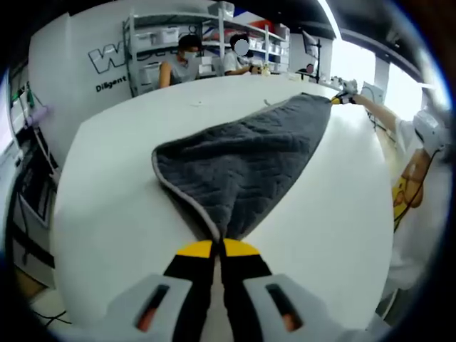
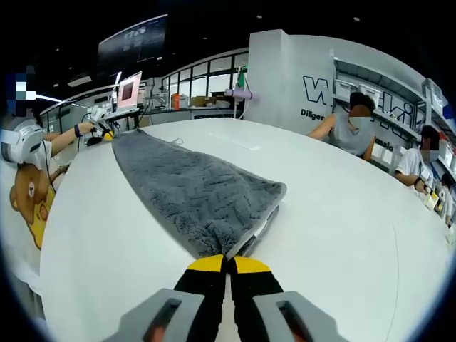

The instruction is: Fold the towel on the table until its edges align and the towel forms a compact rectangular stack.

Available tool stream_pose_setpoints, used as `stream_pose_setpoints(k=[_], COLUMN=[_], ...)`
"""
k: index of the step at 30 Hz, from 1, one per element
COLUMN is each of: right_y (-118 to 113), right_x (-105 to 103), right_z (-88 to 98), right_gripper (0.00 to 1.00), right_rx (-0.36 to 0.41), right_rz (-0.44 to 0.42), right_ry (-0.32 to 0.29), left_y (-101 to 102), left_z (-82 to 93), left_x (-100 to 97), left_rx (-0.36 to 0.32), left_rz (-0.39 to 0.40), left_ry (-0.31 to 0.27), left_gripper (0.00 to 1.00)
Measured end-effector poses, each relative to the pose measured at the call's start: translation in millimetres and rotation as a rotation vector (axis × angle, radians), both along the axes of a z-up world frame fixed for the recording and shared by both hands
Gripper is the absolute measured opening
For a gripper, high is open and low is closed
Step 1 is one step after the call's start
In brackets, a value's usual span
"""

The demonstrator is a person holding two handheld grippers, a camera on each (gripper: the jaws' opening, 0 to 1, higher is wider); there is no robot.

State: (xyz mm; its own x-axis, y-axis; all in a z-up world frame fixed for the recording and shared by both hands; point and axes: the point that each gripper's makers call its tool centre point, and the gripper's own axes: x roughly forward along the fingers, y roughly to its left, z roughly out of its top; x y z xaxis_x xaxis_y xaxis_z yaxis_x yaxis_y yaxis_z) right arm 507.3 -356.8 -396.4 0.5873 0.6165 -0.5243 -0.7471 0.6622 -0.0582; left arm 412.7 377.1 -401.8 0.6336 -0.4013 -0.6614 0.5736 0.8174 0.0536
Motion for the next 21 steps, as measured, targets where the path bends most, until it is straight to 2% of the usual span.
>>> stream_pose_setpoints(k=[14,21], right_y=[1.2,-3.6], right_x=[-1.4,-7.3], right_z=[1.2,10.3], right_gripper=[0.04,0.14], right_rx=[0.007,0.031], right_rz=[-0.01,-0.025], right_ry=[-0.004,-0.022], left_y=[2.6,5.1], left_z=[4.0,9.1], left_x=[1.4,-3.0], left_rx=[0.001,-0.003], left_rz=[0.018,0.037], left_ry=[-0.021,-0.035], left_gripper=[0.08,0.17])
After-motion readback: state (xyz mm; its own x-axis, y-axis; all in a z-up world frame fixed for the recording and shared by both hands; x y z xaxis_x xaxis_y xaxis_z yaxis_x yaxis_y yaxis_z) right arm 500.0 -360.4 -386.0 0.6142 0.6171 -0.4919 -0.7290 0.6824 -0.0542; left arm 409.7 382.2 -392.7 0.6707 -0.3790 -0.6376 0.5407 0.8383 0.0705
